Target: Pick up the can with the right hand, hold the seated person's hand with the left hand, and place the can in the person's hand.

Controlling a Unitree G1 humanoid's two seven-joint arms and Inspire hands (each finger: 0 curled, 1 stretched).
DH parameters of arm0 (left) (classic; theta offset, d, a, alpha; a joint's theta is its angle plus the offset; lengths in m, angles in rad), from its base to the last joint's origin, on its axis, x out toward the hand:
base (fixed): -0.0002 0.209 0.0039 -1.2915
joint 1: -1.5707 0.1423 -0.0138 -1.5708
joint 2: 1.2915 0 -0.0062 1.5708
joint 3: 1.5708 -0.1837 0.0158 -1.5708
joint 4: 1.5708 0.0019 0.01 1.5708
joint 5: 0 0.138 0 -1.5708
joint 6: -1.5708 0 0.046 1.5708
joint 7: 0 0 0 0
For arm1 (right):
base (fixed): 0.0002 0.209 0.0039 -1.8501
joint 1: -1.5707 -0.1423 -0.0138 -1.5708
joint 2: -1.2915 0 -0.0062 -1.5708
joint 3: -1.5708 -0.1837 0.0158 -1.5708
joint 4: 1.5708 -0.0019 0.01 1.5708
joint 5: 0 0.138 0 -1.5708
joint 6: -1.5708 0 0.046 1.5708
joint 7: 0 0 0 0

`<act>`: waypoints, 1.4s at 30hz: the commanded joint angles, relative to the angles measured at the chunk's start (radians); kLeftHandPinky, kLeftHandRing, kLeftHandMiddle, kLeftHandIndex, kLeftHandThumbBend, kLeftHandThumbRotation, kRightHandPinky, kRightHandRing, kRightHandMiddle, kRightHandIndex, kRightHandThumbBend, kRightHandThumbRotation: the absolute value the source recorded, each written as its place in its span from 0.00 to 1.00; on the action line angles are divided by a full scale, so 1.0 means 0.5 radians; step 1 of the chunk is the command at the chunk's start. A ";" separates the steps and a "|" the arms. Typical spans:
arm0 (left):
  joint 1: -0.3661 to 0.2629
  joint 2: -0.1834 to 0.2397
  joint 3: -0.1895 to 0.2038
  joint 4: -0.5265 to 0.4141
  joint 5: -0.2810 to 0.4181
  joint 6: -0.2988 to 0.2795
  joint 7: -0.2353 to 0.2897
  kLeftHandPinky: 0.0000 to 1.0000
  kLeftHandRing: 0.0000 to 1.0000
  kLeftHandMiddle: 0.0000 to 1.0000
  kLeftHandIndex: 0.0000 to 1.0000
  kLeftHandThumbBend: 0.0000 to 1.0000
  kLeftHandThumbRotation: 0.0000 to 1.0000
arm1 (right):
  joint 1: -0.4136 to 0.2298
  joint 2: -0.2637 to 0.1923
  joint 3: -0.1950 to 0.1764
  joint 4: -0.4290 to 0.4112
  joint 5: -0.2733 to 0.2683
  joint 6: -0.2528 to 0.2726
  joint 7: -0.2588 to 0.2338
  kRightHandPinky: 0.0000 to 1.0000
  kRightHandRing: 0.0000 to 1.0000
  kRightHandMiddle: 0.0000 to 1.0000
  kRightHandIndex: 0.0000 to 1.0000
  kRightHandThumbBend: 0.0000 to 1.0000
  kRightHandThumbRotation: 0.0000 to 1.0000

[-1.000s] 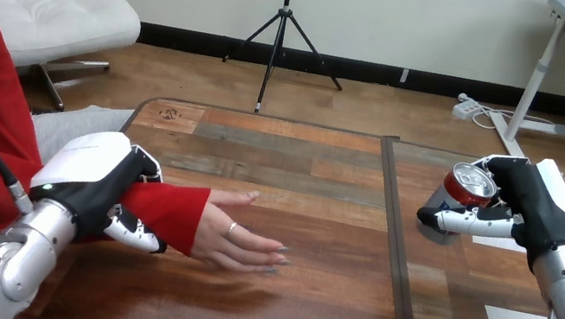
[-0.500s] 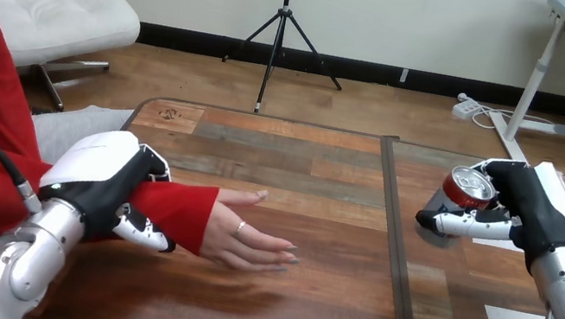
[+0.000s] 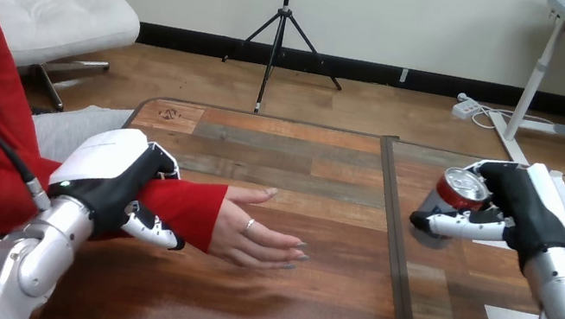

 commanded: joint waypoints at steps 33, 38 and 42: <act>-0.677 -0.267 0.004 -0.211 -0.114 -0.090 0.061 0.20 0.26 0.35 0.36 0.62 0.00 | -0.327 0.118 0.079 -0.096 0.003 -0.004 -0.025 0.37 0.39 0.45 0.46 0.79 0.00; -0.691 -0.275 0.002 -0.212 -0.111 -0.084 0.062 0.20 0.26 0.35 0.36 0.61 0.00 | -0.330 0.134 0.085 -0.114 0.005 -0.010 -0.021 0.36 0.39 0.44 0.45 0.80 0.00; -0.699 -0.282 0.003 -0.209 -0.111 -0.086 0.067 0.20 0.27 0.35 0.36 0.61 0.00 | -0.334 0.145 0.087 -0.121 0.011 -0.022 -0.018 0.36 0.38 0.44 0.45 0.80 0.00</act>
